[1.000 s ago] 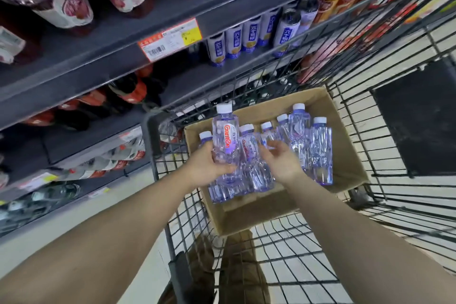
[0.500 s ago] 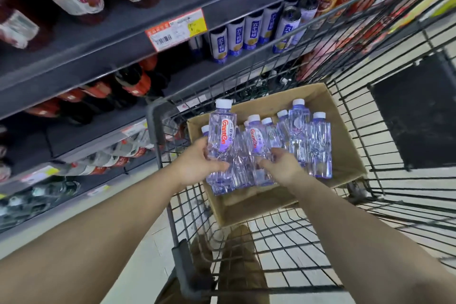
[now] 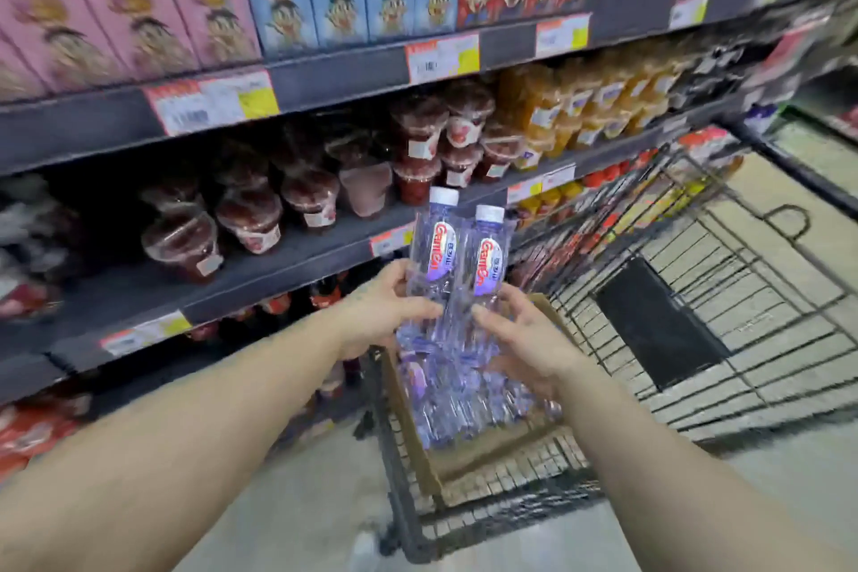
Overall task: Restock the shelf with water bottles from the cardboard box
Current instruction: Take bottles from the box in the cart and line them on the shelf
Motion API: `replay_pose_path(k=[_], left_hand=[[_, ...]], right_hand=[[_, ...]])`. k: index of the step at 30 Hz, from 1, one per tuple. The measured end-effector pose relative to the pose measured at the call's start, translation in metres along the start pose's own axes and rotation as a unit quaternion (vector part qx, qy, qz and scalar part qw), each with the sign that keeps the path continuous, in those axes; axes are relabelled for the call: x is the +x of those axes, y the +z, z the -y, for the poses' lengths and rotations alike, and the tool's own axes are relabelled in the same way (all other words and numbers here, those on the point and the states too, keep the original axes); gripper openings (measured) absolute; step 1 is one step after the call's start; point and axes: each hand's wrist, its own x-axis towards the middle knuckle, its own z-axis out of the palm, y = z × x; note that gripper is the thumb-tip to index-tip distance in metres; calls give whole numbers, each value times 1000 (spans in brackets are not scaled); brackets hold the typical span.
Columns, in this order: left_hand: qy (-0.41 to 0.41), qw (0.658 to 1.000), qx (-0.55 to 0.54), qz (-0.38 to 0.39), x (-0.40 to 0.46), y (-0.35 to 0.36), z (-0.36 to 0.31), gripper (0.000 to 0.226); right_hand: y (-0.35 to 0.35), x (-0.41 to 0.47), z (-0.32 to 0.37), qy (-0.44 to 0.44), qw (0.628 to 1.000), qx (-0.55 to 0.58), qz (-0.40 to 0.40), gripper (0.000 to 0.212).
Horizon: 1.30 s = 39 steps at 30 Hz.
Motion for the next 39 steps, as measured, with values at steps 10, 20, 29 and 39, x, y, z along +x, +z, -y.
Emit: replay_pose_path(k=[10,20,29,39], left_hand=[[229,964,-18,-134,-212,-30,-85,43],[324,900,12,-291,-445,-123,-103,33],[319,826,24,-464,-661,-293,-52,30],[310,746,47,-587,-853,-470,-3,61]], right_hand=[[109,-150,119,-238,970,-52,13,41],[288,-271,196,-350,922,-73,152,19],[556,-332,229,-402,872,-71,271,31],[800,-392,278,-442,831,-63,332,17]])
